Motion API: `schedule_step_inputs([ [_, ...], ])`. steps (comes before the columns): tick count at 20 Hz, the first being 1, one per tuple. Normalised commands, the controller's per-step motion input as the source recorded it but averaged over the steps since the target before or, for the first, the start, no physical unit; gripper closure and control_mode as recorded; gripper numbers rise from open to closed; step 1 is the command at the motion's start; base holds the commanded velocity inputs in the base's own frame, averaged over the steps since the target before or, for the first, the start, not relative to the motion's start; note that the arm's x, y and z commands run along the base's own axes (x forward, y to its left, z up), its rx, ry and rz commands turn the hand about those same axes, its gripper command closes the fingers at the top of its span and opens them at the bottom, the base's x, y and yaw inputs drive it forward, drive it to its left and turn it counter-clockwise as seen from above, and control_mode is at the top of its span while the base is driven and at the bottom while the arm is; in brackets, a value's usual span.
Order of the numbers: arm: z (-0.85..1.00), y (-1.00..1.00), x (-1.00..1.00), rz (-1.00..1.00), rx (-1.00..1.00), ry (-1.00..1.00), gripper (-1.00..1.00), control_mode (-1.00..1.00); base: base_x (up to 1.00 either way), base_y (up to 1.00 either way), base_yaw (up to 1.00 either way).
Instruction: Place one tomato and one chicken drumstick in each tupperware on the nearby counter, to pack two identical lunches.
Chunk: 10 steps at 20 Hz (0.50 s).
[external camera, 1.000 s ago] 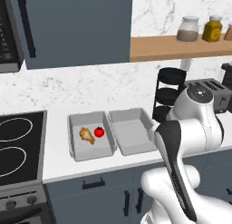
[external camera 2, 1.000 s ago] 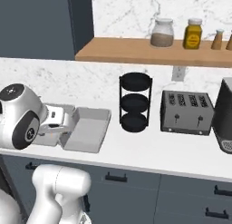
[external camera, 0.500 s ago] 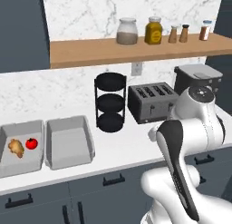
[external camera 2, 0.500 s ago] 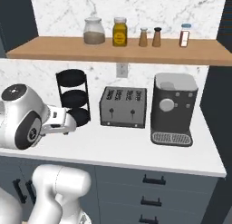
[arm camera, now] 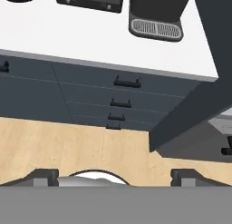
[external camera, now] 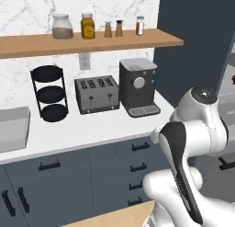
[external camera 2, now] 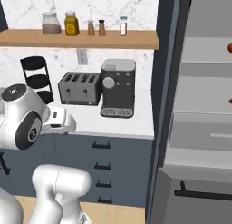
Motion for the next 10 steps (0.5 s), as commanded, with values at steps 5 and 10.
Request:
schedule_step_inputs([
  [5, 0.0, 0.0, 0.0, 0.0, 0.0, 0.0, -1.0, 1.0, -0.02, -1.0, -0.05],
  [10, 0.0, 0.0, 0.0, 0.0, 0.0, 0.0, -1.0, 1.0, 0.16, -1.0, 0.0],
])
